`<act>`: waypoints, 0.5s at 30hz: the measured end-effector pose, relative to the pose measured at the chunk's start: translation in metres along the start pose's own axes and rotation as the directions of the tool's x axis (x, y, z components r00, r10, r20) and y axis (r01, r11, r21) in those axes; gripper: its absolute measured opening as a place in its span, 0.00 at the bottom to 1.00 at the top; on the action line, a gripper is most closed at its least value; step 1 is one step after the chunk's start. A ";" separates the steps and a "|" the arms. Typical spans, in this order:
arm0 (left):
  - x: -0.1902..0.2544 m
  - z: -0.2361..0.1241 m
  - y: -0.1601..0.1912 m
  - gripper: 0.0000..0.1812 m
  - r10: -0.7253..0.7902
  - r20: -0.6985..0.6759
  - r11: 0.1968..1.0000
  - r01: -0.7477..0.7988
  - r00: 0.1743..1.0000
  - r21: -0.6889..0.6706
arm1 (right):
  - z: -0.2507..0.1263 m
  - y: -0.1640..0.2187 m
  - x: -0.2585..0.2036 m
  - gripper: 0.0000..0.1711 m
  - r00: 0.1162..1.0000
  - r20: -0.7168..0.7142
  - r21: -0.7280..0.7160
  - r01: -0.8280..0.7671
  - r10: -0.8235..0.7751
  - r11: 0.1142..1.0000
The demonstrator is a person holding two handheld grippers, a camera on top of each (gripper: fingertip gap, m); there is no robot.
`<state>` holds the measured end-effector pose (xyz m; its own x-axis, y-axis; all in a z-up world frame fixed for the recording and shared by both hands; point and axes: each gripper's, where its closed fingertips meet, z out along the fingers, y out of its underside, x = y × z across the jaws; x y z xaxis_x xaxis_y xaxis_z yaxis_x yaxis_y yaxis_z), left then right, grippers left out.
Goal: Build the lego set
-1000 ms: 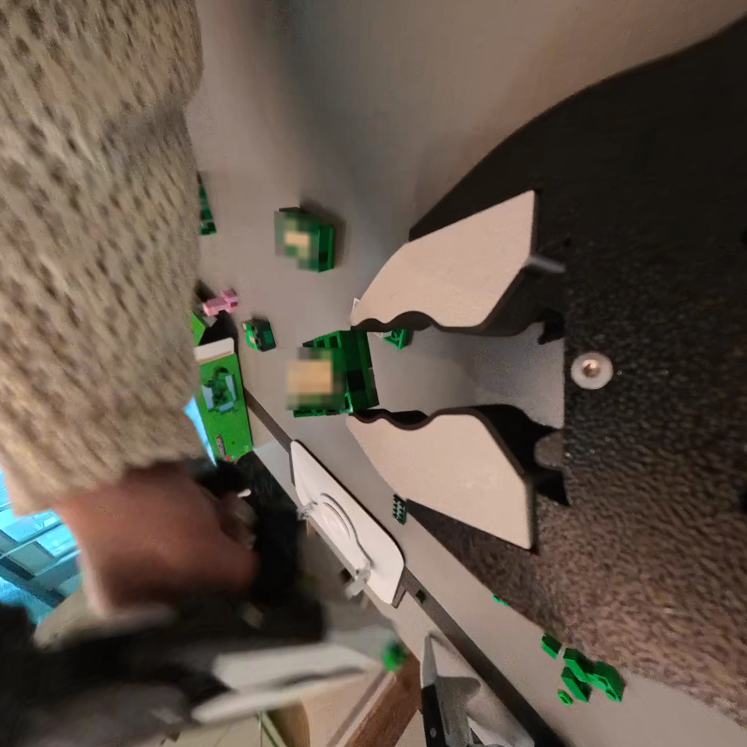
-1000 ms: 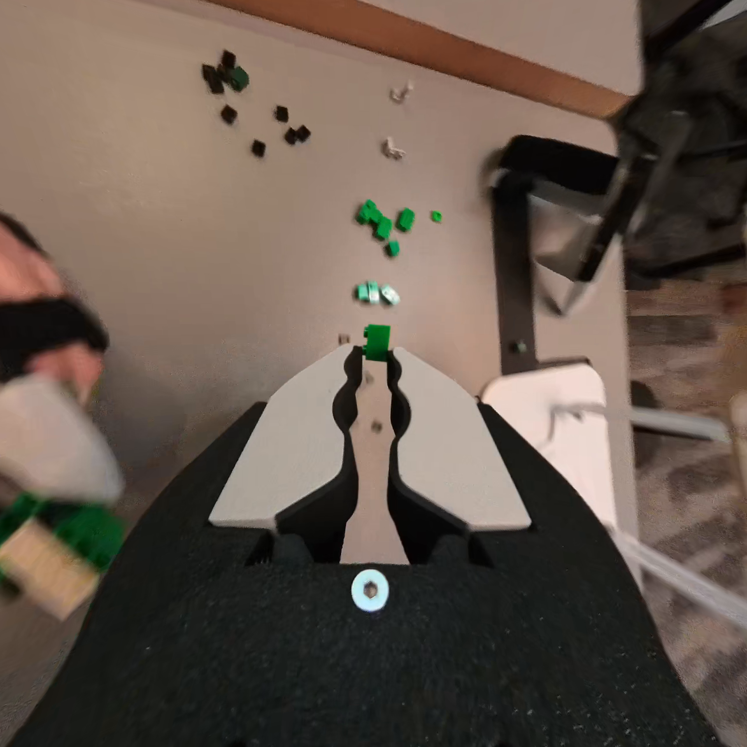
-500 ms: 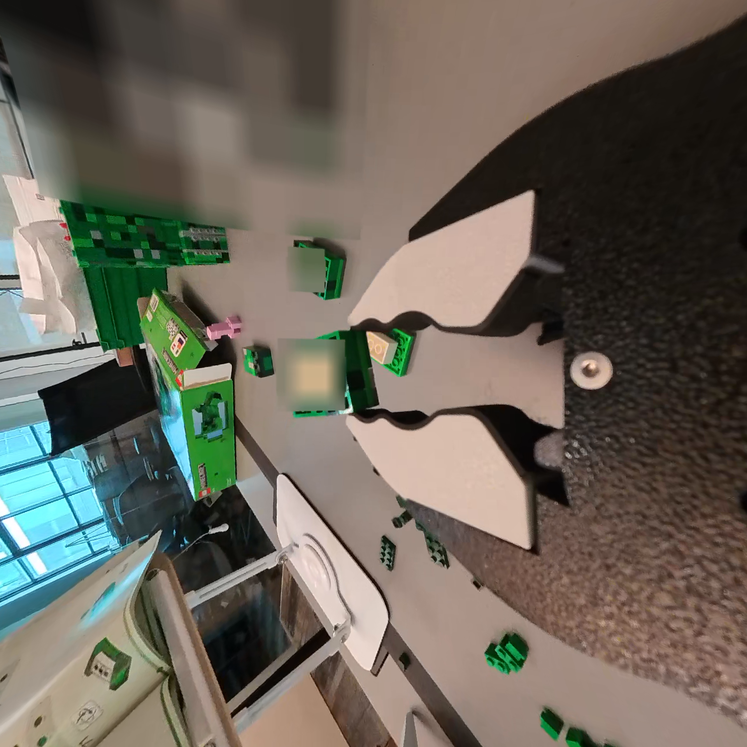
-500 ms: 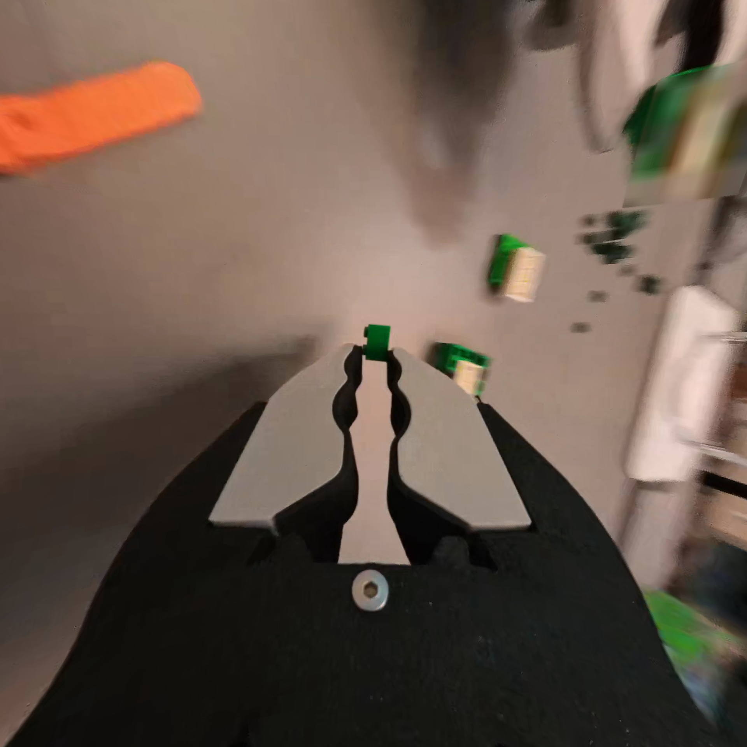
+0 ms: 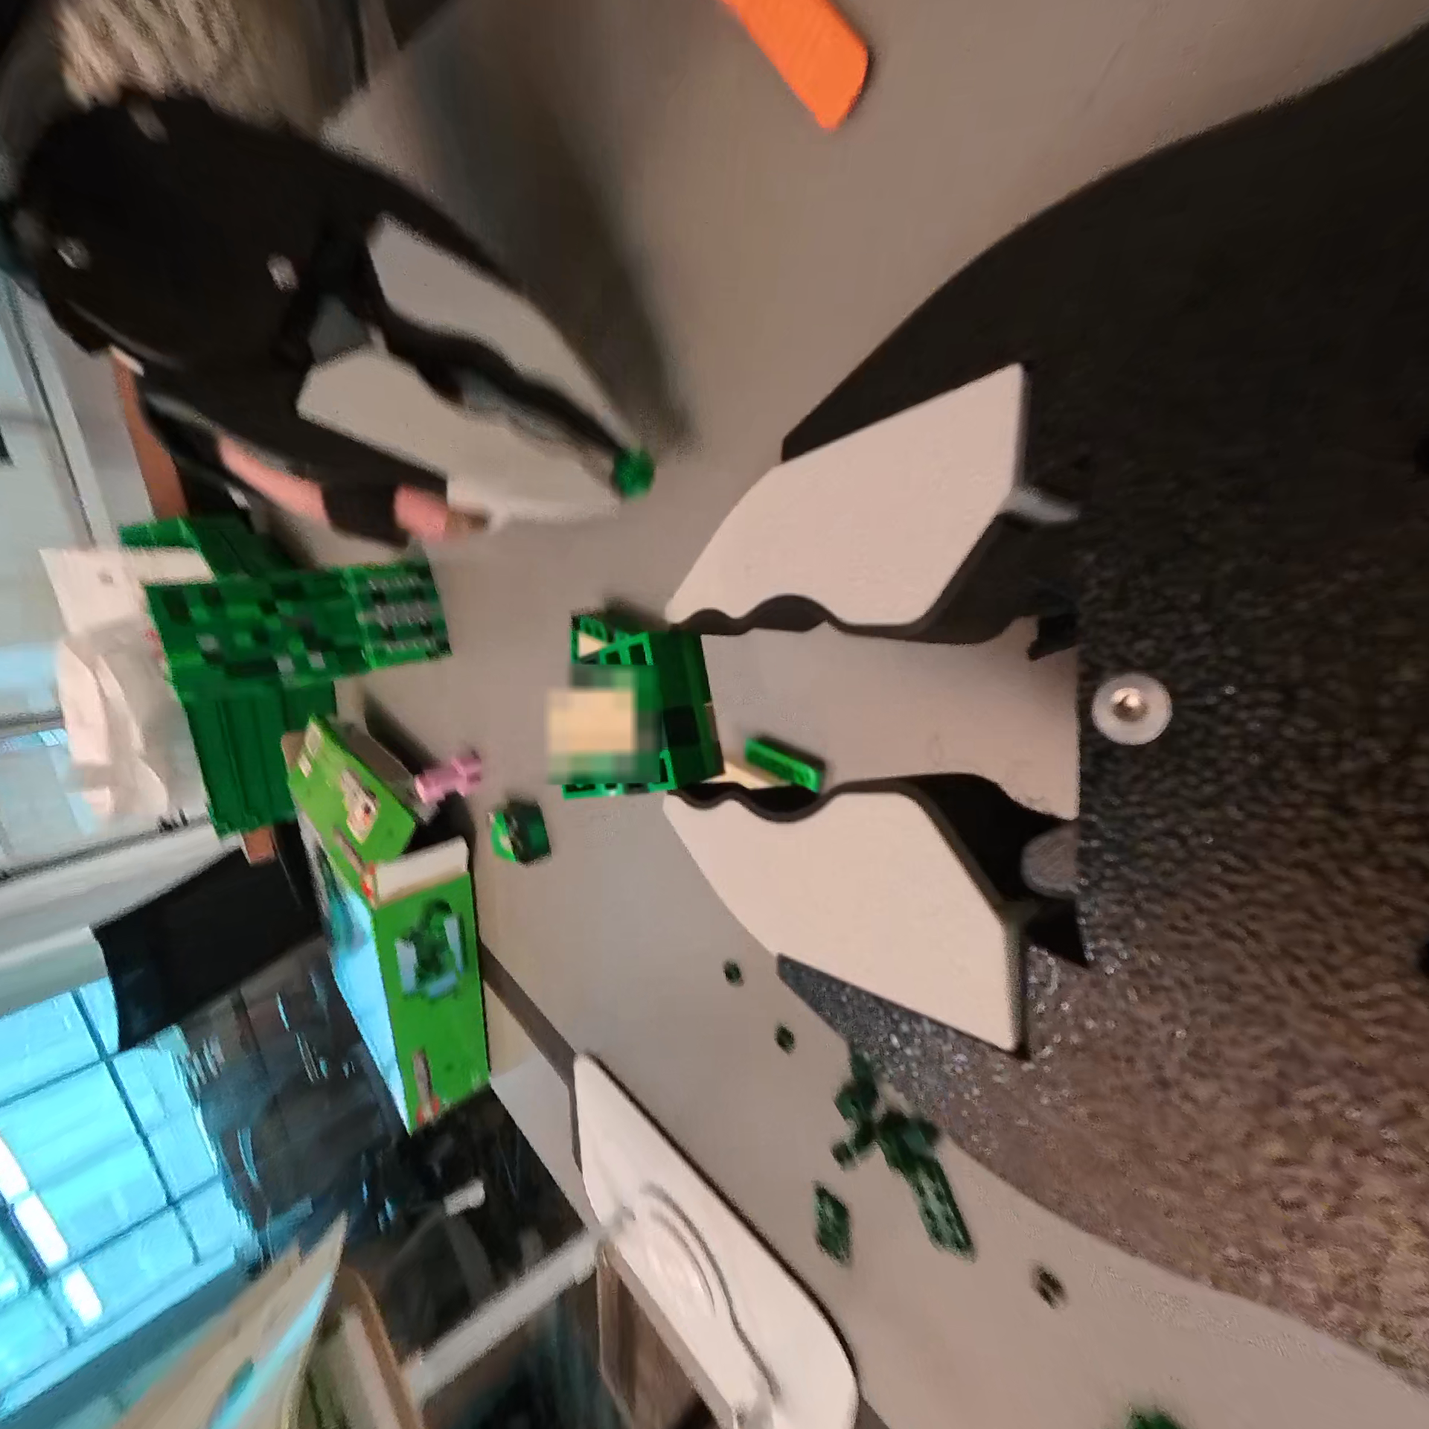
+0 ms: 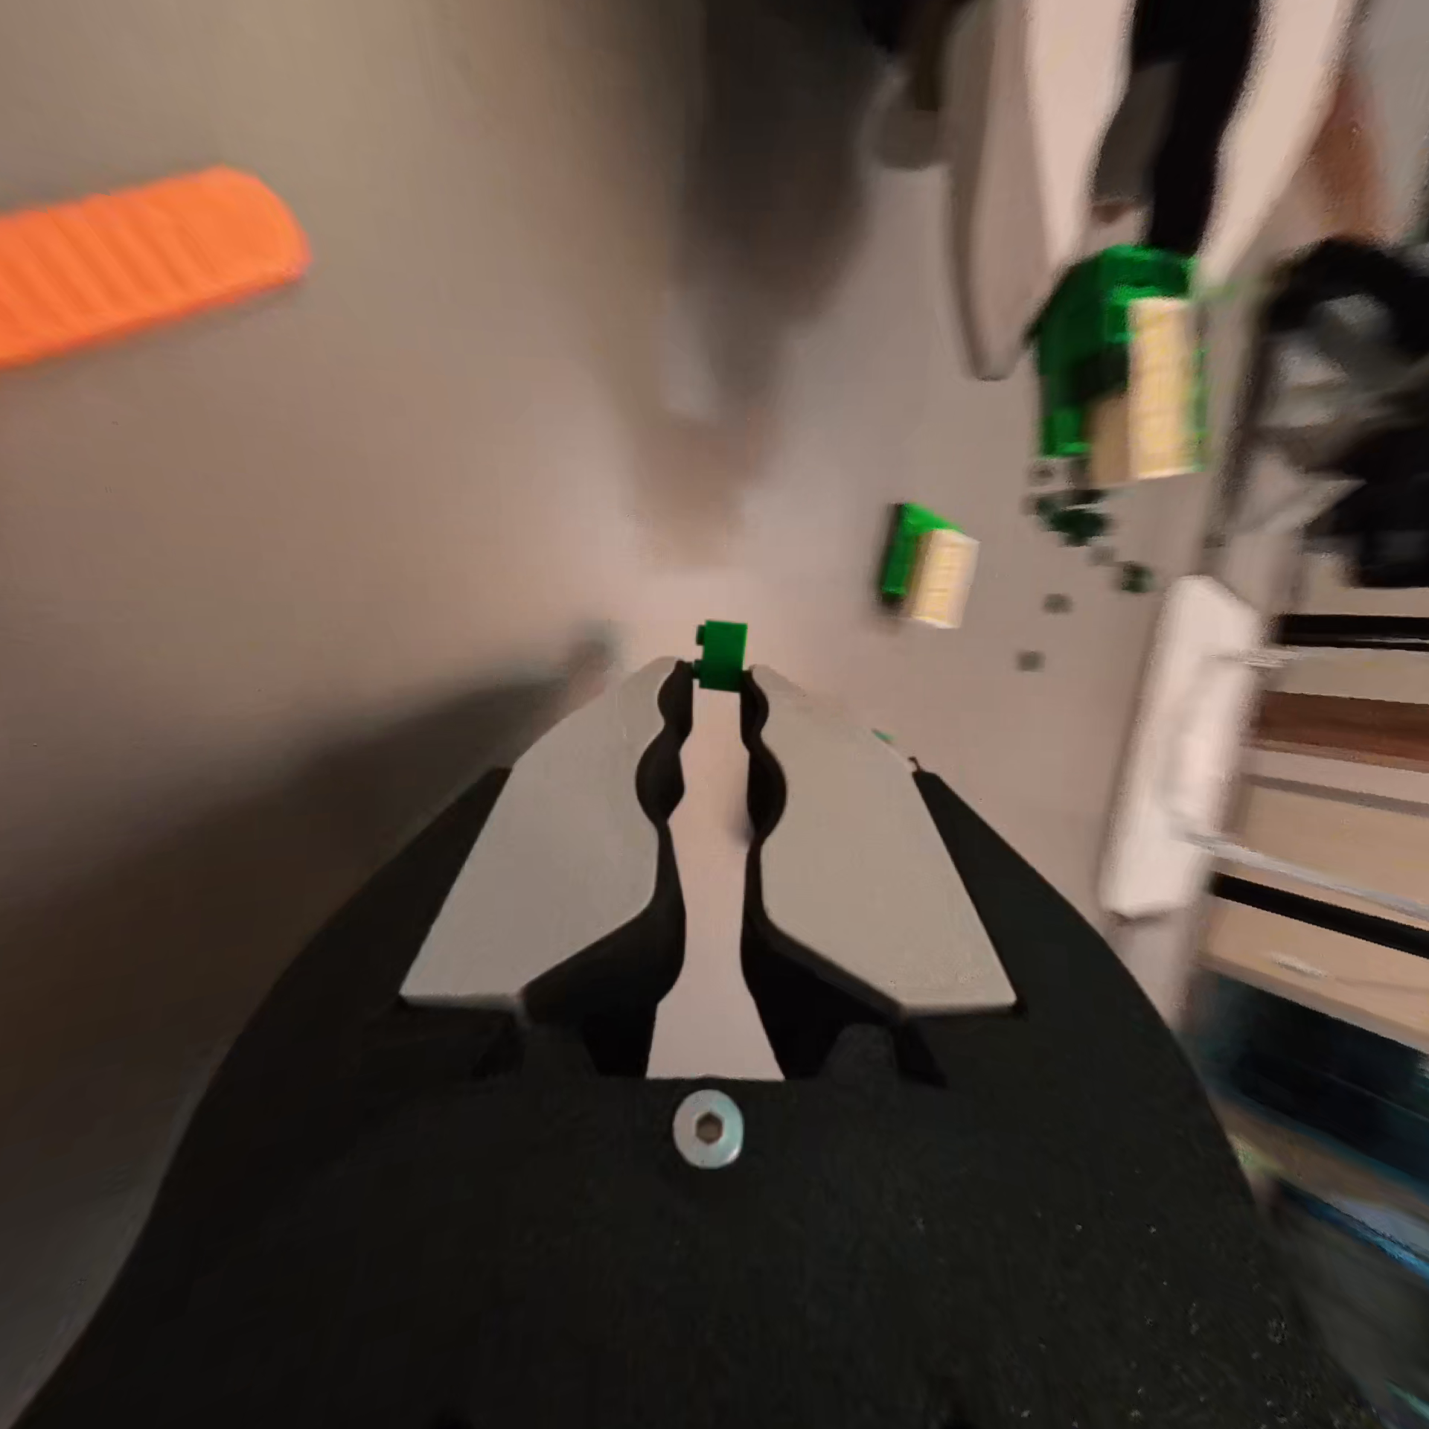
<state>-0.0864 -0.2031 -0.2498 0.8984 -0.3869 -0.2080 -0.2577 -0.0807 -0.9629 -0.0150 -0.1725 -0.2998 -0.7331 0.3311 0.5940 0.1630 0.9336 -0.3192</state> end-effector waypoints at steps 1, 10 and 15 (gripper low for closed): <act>0.008 0.000 -0.003 0.20 -0.040 -0.065 0.999 0.041 0.997 0.012 | -0.002 0.001 0.015 0.07 0.991 -0.115 -0.036 0.064 -0.068 0.997; 0.033 0.003 0.020 0.20 -0.169 -0.250 0.972 0.119 0.953 -0.203 | -0.019 -0.008 0.062 0.07 0.798 -0.439 -0.226 0.347 -0.413 0.910; 0.035 0.006 0.053 0.20 -0.060 -0.221 0.921 -0.031 0.974 -0.389 | -0.013 -0.014 0.056 0.07 0.780 -0.418 -0.244 0.398 -0.466 0.884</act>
<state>-0.0663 -0.2159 -0.3089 0.8116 -0.5744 -0.1067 -0.4039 -0.4197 -0.8128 -0.0496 -0.1658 -0.2527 -0.3720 -0.1200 0.9205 0.0133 0.9908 0.1345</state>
